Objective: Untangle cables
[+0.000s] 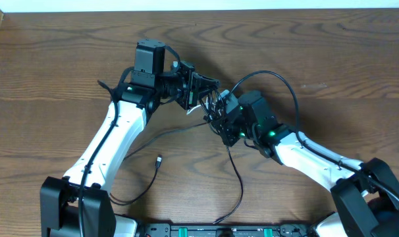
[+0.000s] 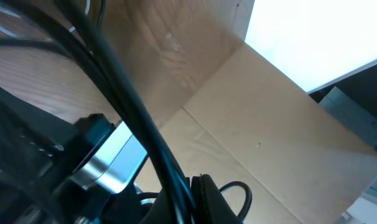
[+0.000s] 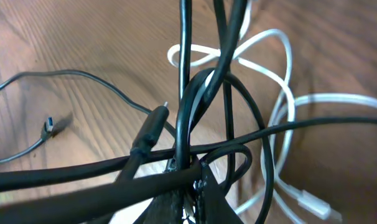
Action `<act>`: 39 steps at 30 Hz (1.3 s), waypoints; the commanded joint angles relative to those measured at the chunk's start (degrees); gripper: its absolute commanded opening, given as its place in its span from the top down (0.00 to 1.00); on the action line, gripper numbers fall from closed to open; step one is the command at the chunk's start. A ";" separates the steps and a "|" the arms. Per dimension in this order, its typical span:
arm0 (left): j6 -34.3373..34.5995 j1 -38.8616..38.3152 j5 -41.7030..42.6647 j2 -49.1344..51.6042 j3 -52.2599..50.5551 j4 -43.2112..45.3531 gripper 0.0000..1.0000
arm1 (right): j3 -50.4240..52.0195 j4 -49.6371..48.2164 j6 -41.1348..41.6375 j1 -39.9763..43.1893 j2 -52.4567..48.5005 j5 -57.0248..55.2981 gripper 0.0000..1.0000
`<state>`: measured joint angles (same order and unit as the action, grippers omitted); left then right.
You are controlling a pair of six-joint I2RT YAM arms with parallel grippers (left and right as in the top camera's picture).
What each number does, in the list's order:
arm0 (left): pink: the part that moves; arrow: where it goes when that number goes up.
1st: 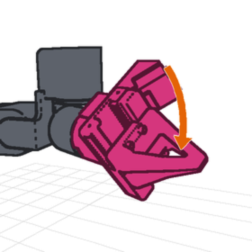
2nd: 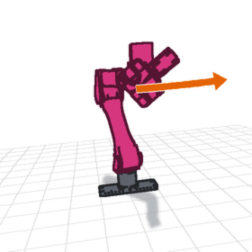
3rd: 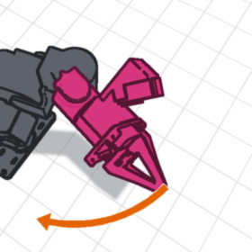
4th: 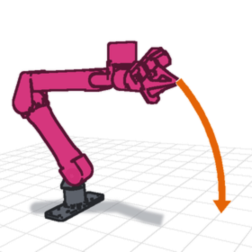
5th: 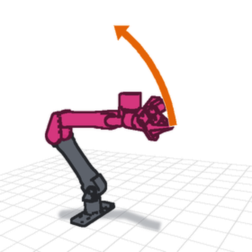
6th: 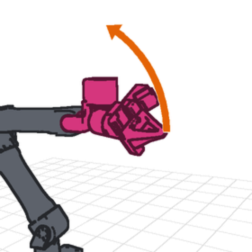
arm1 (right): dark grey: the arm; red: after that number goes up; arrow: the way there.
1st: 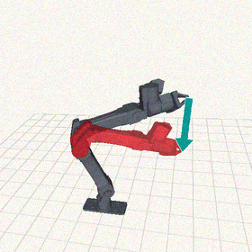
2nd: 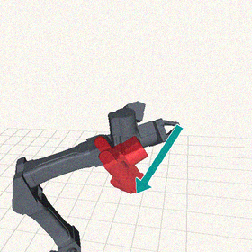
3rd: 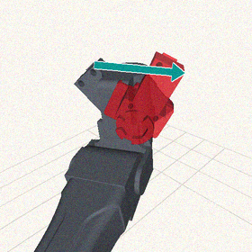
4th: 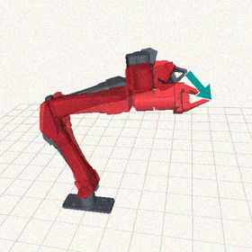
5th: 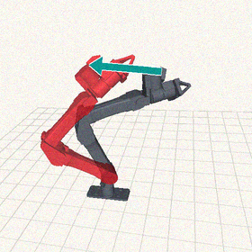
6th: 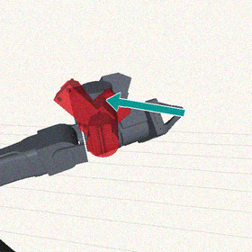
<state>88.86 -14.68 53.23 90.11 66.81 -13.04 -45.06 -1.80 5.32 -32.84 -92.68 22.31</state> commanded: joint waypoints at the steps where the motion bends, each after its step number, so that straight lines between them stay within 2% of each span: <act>1: -6.10 1.14 -2.89 -1.44 0.79 0.42 0.92 | -0.15 3.67 1.53 1.90 3.39 3.04 0.99; 7: -15.43 2.95 -12.17 -1.42 0.79 -0.81 0.92 | -0.15 11.78 1.46 5.22 10.95 14.82 0.99; 10: -20.15 3.15 -20.76 -1.42 0.79 -5.05 0.92 | -0.15 16.44 1.46 6.84 16.09 19.06 0.99; 14: -21.84 3.15 -29.64 -1.42 0.79 -12.83 0.92 | -0.15 19.37 1.51 8.50 20.50 23.08 0.99; 15: -22.03 3.15 -31.93 -1.42 0.79 -16.11 0.92 | -0.15 19.34 1.88 9.33 21.99 26.29 0.99; 19: -24.92 3.08 -32.33 -1.40 0.79 -20.72 0.92 | -0.15 15.93 5.42 11.08 23.85 33.00 0.99; 25: -28.92 3.08 -32.33 -1.40 0.79 -25.86 0.89 | -0.15 4.28 11.54 12.96 24.02 41.53 0.99; 27: -29.09 3.08 -32.33 -1.40 0.79 -27.17 0.85 | -0.15 0.83 13.49 13.18 24.04 41.46 0.99; 31: -30.16 3.08 -32.30 -1.38 0.79 -27.69 0.86 | -0.15 1.27 10.84 13.18 24.00 34.86 0.99; 32: -30.16 3.08 -32.33 -1.38 0.79 -27.69 0.89 | -0.15 2.73 9.57 12.96 23.96 32.48 0.99; 35: -30.14 3.08 -32.33 -1.40 0.79 -27.67 0.92 | -0.15 9.18 4.42 11.43 23.63 25.59 0.85; 39: -30.14 3.08 -32.33 -1.40 0.79 -27.67 0.92 | -0.15 16.87 -0.24 6.73 21.29 11.93 0.79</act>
<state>59.79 -11.81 21.91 89.89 66.83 -40.53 -45.06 12.84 10.48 -22.98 -69.65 46.50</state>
